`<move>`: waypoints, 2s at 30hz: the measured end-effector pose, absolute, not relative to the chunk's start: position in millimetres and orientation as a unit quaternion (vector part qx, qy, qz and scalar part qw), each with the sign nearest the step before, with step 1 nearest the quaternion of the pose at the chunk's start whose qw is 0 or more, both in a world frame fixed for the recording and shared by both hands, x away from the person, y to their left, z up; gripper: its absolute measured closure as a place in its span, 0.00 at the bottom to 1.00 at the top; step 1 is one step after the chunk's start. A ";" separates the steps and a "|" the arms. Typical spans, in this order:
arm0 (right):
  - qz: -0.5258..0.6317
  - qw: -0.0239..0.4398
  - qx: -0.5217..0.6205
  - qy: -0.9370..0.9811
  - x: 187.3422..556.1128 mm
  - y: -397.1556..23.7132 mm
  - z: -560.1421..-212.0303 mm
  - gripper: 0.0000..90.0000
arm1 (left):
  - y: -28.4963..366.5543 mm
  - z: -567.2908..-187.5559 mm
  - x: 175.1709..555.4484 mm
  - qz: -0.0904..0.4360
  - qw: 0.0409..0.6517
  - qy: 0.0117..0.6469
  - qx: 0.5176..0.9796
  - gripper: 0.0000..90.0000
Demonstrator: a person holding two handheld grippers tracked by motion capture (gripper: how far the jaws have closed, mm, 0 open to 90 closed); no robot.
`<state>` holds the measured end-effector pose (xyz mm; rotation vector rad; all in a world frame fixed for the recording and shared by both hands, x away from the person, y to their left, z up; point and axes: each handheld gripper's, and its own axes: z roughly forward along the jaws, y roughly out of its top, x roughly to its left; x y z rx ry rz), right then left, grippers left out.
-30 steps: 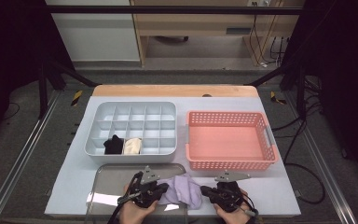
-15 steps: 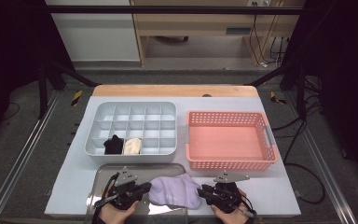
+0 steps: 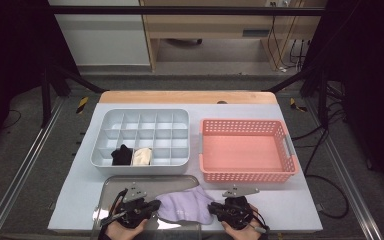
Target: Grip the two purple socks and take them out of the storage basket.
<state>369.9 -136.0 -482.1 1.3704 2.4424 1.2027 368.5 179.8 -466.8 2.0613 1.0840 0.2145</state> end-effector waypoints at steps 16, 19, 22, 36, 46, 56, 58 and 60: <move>0.424 0.079 0.434 0.791 379.1 -139.9 -477.1 0.82 | 181.5 -467.5 370.9 0.081 0.393 0.427 0.810 0.96; 0.419 0.077 0.428 0.797 381.1 -135.8 -480.1 0.82 | 181.3 -467.9 371.1 0.081 0.393 0.427 0.811 0.96; 0.411 0.074 0.425 0.803 380.0 -133.1 -481.4 0.92 | 181.4 -467.7 371.0 0.082 0.393 0.426 0.811 0.96; 0.455 0.133 0.409 0.780 382.6 -143.9 -446.5 0.97 | 184.9 -461.3 366.1 0.076 0.406 0.424 0.806 0.96; 0.447 0.133 0.407 0.786 388.4 -137.5 -447.7 0.97 | 196.3 -455.9 360.8 0.077 0.423 0.426 0.796 0.96; 0.423 0.143 0.403 0.799 402.6 -120.4 -456.1 0.96 | 200.4 -462.2 362.9 0.072 0.417 0.437 0.794 0.96; 0.422 0.143 0.403 0.799 403.1 -120.9 -456.8 0.96 | 199.7 -460.9 362.7 0.073 0.421 0.436 0.792 0.96; 0.421 0.141 0.404 0.800 402.5 -122.8 -455.8 0.96 | 198.2 -458.2 363.0 0.076 0.425 0.432 0.791 0.96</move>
